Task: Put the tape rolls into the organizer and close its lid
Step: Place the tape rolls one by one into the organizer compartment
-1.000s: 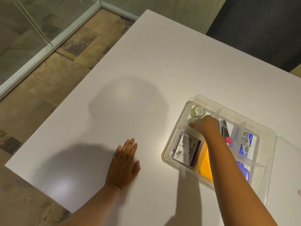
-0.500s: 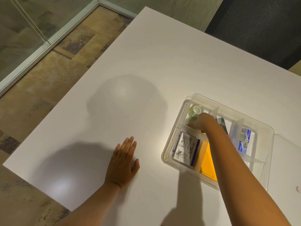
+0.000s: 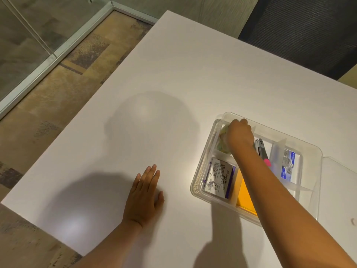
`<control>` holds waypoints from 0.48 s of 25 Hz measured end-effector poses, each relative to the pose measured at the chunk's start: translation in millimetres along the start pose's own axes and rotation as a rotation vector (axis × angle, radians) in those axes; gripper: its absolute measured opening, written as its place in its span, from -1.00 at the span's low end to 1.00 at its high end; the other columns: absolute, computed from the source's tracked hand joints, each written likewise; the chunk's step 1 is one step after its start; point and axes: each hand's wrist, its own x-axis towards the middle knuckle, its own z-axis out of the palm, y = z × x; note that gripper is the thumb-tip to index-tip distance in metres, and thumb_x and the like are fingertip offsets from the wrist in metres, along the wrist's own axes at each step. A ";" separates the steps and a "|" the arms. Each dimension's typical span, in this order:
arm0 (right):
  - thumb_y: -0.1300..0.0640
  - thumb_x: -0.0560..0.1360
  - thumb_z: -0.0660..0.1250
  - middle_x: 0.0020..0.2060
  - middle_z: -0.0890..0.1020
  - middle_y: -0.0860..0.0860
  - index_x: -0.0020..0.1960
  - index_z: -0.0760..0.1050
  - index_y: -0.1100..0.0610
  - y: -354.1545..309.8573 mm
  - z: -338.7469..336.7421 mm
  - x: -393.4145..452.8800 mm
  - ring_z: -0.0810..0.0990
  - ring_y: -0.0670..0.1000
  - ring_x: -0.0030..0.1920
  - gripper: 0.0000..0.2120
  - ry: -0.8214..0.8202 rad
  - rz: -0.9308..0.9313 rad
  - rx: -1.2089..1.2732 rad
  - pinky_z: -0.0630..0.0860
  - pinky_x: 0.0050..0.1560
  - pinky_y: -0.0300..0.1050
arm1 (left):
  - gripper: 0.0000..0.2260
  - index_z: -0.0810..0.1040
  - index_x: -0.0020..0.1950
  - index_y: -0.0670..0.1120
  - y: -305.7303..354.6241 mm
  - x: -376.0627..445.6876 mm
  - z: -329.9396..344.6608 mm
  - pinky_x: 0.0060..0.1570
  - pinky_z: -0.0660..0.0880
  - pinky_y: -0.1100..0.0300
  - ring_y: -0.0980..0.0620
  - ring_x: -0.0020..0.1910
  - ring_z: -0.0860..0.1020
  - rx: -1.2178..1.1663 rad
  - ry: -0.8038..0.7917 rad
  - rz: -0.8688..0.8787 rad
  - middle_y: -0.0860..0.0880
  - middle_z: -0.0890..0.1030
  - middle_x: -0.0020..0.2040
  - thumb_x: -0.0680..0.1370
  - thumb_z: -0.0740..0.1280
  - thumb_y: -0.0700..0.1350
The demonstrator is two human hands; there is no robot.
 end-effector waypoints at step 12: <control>0.21 0.50 0.24 0.23 0.45 0.19 0.25 0.41 0.27 -2.3 13.8 10.2 0.43 0.19 0.25 -0.66 0.009 0.004 -0.120 0.47 0.13 0.02 | -0.50 0.26 0.40 -0.14 -2.1 0.5 2.7 0.43 0.02 0.07 -0.05 0.42 0.23 -0.002 0.008 0.000 -0.14 0.31 0.44 0.47 0.12 -0.04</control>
